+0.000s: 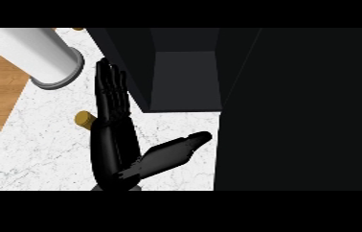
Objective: Pick up the wine, place it into the cabinet and close the cabinet
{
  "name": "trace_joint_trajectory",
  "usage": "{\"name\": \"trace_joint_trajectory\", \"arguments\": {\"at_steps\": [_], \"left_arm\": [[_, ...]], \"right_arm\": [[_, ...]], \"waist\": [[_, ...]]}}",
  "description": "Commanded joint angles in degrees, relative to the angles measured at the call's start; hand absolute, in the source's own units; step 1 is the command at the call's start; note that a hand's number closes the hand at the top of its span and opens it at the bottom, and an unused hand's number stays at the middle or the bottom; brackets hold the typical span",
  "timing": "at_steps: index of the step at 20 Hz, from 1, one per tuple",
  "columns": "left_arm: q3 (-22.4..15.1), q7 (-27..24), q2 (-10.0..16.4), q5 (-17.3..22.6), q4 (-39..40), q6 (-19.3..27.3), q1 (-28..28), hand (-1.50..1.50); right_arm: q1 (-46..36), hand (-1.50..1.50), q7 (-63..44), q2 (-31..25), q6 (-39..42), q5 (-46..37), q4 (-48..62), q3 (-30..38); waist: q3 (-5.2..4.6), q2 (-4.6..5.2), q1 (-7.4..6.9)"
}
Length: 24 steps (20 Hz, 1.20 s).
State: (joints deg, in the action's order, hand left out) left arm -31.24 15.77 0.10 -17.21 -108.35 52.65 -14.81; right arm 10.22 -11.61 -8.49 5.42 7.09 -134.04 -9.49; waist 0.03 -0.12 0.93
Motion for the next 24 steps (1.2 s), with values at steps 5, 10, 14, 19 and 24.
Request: {"name": "trace_joint_trajectory", "arguments": {"at_steps": [5,10,14,19,24], "left_arm": [[-5.28,12.98,-0.10,-8.74,4.67,10.80,-11.57,-1.50],[-7.68,22.98,-0.10,-17.70,1.13,12.72,-11.58,-1.50],[-9.41,28.92,-0.10,-23.61,1.39,15.42,-12.31,-1.50],[-5.86,36.19,-0.10,-31.75,-4.90,8.71,-9.26,-1.50],[-4.97,42.91,-0.10,-37.97,-7.95,6.23,-9.35,-1.50]], "right_arm": [[-0.86,-1.50,-10.36,1.50,-2.90,-2.09,-8.75,-4.13],[-4.11,-1.50,-12.22,-0.13,-2.34,1.58,-8.32,2.49],[-4.26,-1.50,-16.69,2.34,-5.20,-5.85,-11.83,-6.18],[-7.47,-1.50,-20.07,1.29,-5.64,-2.49,-12.71,-1.31],[-6.09,-1.50,-19.10,2.58,-5.41,-3.94,-12.80,-3.90]], "waist": [[-0.01,0.00,-0.57],[0.05,-0.18,-1.02],[0.01,-0.32,-0.97],[0.02,-0.28,-1.25],[0.03,-0.20,-0.93]]}}
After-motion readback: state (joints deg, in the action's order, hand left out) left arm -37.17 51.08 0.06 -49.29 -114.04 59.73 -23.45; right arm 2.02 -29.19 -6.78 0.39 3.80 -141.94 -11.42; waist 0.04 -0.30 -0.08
